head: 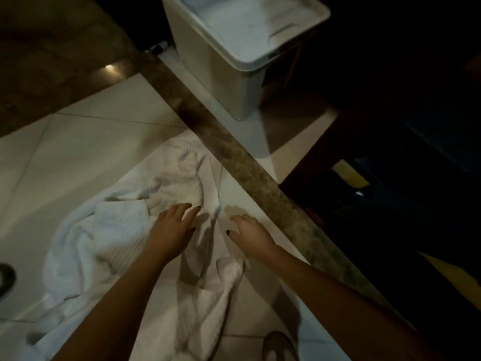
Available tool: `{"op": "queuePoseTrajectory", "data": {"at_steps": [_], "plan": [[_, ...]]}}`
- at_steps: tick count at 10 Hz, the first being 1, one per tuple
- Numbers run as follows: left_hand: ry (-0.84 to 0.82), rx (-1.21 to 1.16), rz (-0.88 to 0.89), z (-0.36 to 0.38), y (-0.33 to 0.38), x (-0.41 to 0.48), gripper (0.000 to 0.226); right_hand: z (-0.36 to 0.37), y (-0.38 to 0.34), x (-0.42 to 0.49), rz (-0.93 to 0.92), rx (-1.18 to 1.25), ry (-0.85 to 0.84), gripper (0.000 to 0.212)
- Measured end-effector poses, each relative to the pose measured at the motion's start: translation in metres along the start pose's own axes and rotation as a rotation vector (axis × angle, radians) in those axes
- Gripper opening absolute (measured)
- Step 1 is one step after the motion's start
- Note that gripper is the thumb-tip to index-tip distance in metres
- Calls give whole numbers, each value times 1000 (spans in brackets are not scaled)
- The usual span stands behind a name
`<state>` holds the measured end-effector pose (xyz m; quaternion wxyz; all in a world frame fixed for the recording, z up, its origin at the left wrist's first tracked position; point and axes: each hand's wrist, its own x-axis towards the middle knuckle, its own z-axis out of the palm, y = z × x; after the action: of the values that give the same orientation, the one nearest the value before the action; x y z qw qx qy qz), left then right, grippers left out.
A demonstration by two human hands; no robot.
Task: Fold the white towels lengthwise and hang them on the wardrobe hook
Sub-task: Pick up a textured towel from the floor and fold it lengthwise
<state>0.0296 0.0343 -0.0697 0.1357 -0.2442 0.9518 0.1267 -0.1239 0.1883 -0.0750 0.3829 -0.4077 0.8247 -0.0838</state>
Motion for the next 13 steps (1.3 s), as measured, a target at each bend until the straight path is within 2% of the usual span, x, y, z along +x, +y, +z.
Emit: {"op": "queuePoseTrajectory", "data": {"at_steps": [2, 4, 5, 8, 9, 10, 11, 12, 13], "plan": [[-89, 97, 96, 43, -44, 49, 62, 60, -2, 66, -97, 199, 87, 64], [68, -194, 72, 35, -49, 45, 39, 82, -9, 83, -193, 225, 418, 22], [162, -287, 95, 4, -37, 27, 38, 63, -23, 58, -192, 338, 487, 19], [319, -385, 252, -138, 34, -43, 34, -63, -78, -90, -148, 595, 559, 15], [275, -396, 278, -199, 73, -67, 33, -112, -91, -153, -112, 614, 575, 14], [171, -382, 305, -265, 106, -96, 32, -167, -101, -218, -83, 583, 582, 14], [19, -475, 298, -343, 150, -125, 33, -228, -115, -287, -90, 542, 586, 11], [147, -356, -62, -402, 187, -150, 23, -293, -133, -360, -55, 574, 606, 11], [65, -832, 357, -466, 258, -178, 19, -358, -150, -436, -29, 611, 650, 11]]}}
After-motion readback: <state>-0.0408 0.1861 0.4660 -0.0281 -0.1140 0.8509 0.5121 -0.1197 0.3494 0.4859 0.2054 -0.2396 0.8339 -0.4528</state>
